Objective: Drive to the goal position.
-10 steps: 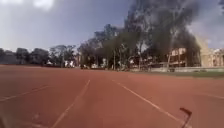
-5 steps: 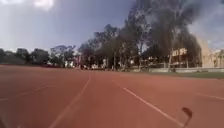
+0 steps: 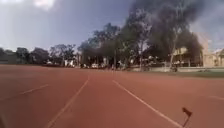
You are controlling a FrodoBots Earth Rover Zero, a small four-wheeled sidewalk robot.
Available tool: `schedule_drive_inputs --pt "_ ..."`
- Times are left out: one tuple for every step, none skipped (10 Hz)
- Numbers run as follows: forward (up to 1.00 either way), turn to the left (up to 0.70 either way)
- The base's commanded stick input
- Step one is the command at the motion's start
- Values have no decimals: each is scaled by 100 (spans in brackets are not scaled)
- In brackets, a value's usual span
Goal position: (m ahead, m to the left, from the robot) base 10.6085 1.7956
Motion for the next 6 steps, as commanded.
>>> schedule_drive_inputs --pt "70 0" --pt "70 0" --pt "70 0" --pt "70 0" --pt "70 0" --pt "70 0"
